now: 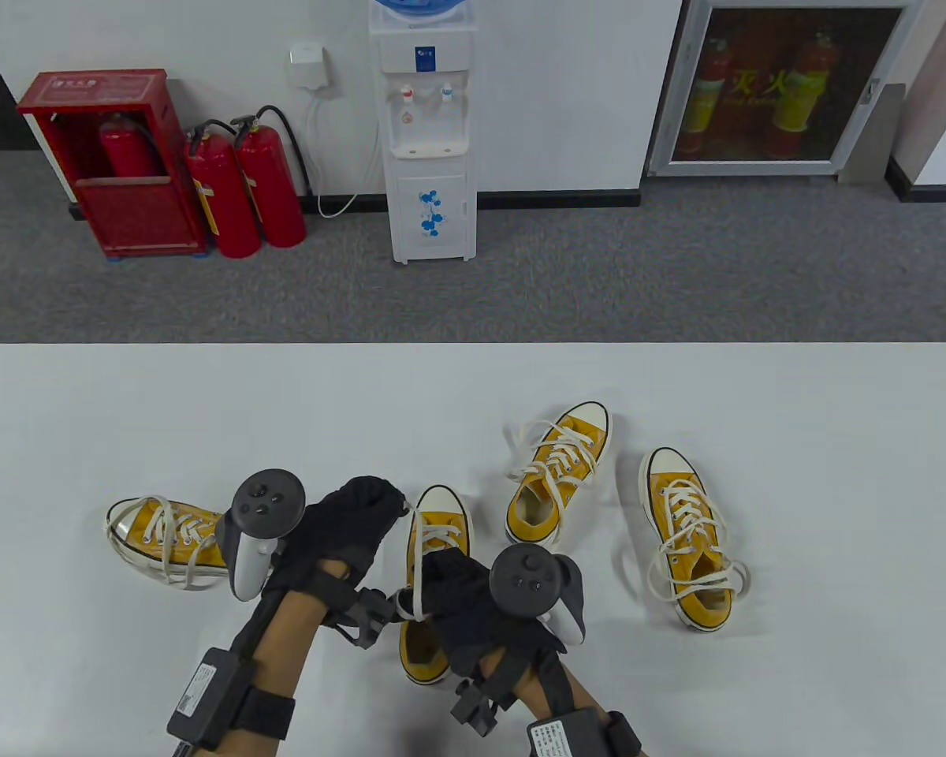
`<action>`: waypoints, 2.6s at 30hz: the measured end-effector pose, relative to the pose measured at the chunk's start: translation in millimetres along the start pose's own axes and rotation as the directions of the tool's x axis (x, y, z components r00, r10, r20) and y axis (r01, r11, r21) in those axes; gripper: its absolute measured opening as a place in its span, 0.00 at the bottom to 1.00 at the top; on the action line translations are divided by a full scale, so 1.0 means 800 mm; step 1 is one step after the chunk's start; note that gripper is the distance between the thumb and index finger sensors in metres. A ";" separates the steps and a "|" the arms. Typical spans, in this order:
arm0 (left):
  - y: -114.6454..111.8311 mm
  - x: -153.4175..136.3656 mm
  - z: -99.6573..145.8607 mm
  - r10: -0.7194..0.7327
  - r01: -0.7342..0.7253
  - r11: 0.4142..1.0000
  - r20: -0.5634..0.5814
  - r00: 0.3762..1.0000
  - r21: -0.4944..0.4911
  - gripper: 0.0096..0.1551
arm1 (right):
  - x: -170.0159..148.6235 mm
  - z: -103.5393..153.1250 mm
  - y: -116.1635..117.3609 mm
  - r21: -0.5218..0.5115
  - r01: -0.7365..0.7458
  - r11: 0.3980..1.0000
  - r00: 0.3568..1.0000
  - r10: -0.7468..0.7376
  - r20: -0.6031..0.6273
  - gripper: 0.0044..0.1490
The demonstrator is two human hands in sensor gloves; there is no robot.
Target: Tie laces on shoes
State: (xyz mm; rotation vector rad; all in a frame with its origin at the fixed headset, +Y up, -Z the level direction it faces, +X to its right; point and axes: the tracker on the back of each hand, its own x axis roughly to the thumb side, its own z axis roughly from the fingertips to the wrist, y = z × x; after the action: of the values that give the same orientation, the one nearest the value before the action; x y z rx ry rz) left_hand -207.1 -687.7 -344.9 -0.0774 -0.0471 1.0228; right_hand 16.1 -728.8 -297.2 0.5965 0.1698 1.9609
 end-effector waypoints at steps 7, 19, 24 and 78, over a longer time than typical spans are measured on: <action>-0.005 -0.031 0.002 -0.202 0.203 0.979 -0.045 0.978 0.031 0.21 | -0.014 -0.001 -0.006 -0.015 0.163 0.987 0.986 -0.164 -0.035 0.29; -0.039 -0.056 0.032 -0.355 0.354 0.935 -0.039 0.934 -0.040 0.21 | -0.031 0.001 -0.012 -0.066 0.378 0.924 0.922 -0.381 -0.061 0.31; -0.043 -0.067 0.041 -0.339 0.338 0.939 -0.006 0.941 -0.055 0.20 | -0.032 0.002 -0.011 -0.095 0.362 0.927 0.928 -0.368 -0.059 0.32; -0.026 -0.083 0.055 -0.166 0.165 0.985 0.029 0.986 0.058 0.34 | -0.030 0.011 -0.015 -0.091 0.091 0.992 0.988 -0.101 -0.116 0.34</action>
State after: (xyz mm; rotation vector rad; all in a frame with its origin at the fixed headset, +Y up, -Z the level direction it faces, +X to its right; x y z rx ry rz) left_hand -227.6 -753.1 -299.1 -0.0057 -0.0553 0.8586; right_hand 38.7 -745.8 -302.1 0.4071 0.1848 1.9008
